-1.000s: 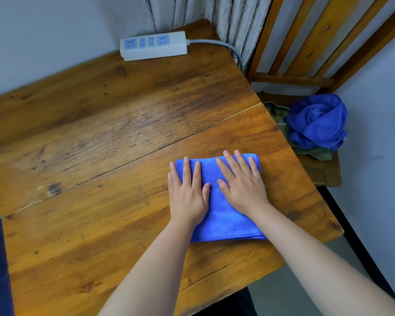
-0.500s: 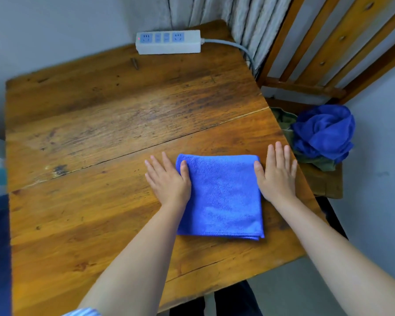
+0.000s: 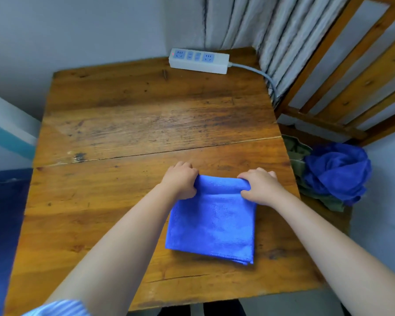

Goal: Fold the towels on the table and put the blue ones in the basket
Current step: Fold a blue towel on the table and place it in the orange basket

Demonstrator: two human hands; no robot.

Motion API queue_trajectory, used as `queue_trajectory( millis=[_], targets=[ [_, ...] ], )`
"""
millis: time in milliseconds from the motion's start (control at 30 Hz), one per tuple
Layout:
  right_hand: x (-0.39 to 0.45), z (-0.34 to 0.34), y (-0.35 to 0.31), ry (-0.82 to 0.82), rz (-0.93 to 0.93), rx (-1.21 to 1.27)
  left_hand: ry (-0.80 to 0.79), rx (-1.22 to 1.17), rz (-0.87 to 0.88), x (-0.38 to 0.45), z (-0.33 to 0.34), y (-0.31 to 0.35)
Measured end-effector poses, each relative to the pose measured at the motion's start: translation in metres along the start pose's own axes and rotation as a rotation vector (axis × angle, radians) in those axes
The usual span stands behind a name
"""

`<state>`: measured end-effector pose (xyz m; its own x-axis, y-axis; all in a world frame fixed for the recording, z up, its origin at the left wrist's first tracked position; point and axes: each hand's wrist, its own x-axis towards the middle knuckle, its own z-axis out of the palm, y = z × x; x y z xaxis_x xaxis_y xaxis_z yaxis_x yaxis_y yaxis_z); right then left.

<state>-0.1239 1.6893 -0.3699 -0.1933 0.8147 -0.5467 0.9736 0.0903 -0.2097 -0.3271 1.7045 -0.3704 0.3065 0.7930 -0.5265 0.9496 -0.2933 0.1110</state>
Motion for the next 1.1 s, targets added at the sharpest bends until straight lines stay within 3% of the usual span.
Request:
queue_trajectory(
  millis=[67,200,367,467,500,633,833,1100],
  targets=[
    [-0.002,-0.005,-0.012,-0.05,-0.036,-0.016,-0.008,-0.054,-0.034,-0.016,-0.004,-0.005],
    [0.002,-0.022,-0.042,0.048,-0.118,0.092,0.059,-0.22,-0.134,-0.053,-0.011,-0.034],
    [-0.004,-0.049,-0.125,0.096,-0.325,0.205,0.242,-0.385,-0.325,-0.14,-0.01,-0.087],
    [-0.02,-0.056,-0.182,0.074,-0.474,0.202,0.366,-0.462,-0.455,-0.2,-0.001,-0.112],
    [-0.04,-0.044,-0.23,0.036,-0.596,0.18,0.43,-0.481,-0.562,-0.258,0.012,-0.126],
    [-0.069,-0.037,-0.283,0.051,-0.711,0.108,0.527,-0.51,-0.678,-0.319,0.028,-0.136],
    [-0.187,0.022,-0.399,-0.03,-1.035,0.051,0.705,-0.575,-0.974,-0.505,0.09,-0.127],
    [-0.343,0.104,-0.508,-0.094,-1.308,-0.014,0.826,-0.648,-1.25,-0.705,0.171,-0.08]
  ],
)
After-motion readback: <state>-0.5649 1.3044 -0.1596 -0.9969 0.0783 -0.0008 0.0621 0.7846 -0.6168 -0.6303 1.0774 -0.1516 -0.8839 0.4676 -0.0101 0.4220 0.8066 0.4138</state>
